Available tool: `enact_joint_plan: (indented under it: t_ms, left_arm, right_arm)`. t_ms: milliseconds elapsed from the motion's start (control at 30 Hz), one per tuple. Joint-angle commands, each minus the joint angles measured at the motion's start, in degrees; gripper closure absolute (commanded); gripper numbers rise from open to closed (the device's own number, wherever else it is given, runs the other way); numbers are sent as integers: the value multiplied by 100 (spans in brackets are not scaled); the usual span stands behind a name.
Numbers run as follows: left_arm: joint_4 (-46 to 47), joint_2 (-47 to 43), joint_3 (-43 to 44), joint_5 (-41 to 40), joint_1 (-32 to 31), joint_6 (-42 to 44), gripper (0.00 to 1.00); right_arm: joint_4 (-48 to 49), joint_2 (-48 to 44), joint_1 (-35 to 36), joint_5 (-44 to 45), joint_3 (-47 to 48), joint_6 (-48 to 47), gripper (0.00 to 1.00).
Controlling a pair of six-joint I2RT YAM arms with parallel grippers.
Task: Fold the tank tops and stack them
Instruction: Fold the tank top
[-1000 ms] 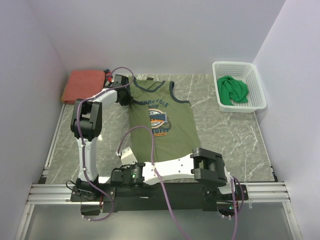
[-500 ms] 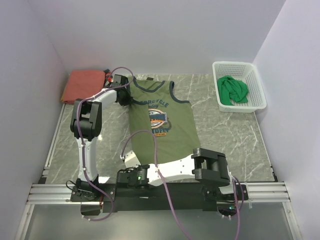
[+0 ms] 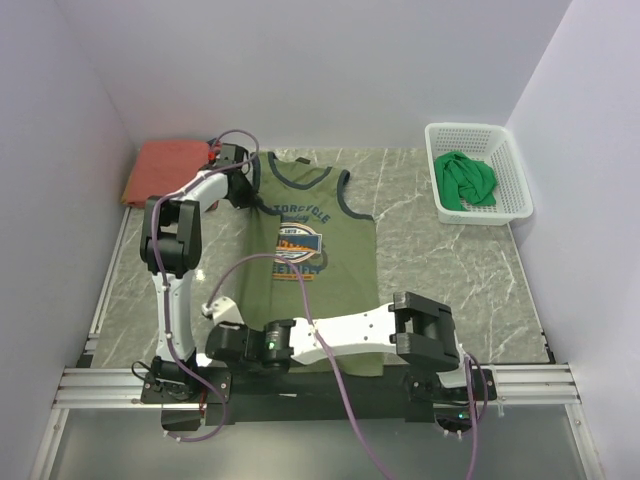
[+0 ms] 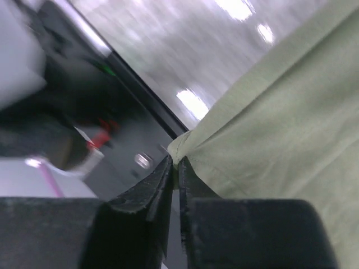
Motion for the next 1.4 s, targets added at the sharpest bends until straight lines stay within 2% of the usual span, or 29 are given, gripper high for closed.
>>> enact_joint_plan:
  t_ms: [0, 33, 200, 267, 300, 400, 533, 567, 667, 767, 967, 1033, 1067, 1167, 1300, 1367]
  left_arm:
    - [-158, 51, 222, -304, 262, 219, 90]
    - [-158, 8, 266, -260, 305, 228, 89]
    - [-97, -107, 336, -58, 315, 378, 81]
    - [-218, -81, 415, -57, 323, 404, 77]
    - [-246, -81, 424, -58, 315, 396, 75]
    - [-281, -203, 372, -137, 323, 343, 63]
    - [-176, -633, 30, -111, 280, 203, 52]
    - [-106, -756, -84, -93, 262, 185, 46]
    - [96, -1231, -533, -163, 130, 97, 35]
    - [334, -1671, -1069, -215, -28, -17, 27]
    - [695, -2540, -2062, -408, -441, -149, 23]
    - [642, -2682, -2185, -410, -660, -106, 25]
    - [659, -2900, -2290, -427, -757, -114, 25]
    - [826, -3505, -2931, -505, -1161, -228, 28]
    - [1230, -4323, -4186, -322, -1696, -492, 34]
    - [1266, -4658, -4452, -304, -1995, -545, 37]
  right_arm:
    - [628, 153, -179, -645, 318, -251, 84]
    - [707, 136, -231, -698, 310, -277, 80]
    - [585, -144, -390, -593, 47, -304, 74]
    - [576, -207, -390, -742, -103, -312, 65]
    - [498, -251, -381, -708, -112, -295, 56]
    - [523, -522, -276, -515, -366, -242, 44]
    - [418, -1102, -556, 38, -858, 109, 43]
    - [462, -1269, -687, 31, -1146, 144, 43]
    - [681, -1954, -1364, -109, -1683, 197, 44]
    - [559, -2421, -2032, 31, -1808, 154, 45]
    - [603, -2712, -3552, -390, -1835, -66, 49]
    - [629, -2764, -3921, -469, -1905, -110, 49]
    - [699, -2817, -4402, -609, -2053, -119, 49]
    - [954, -2730, -5203, -1251, -2213, -259, 50]
    - [980, -2406, -5784, -1498, -2055, -444, 51]
    - [989, -2177, -5953, -1665, -1941, -453, 54]
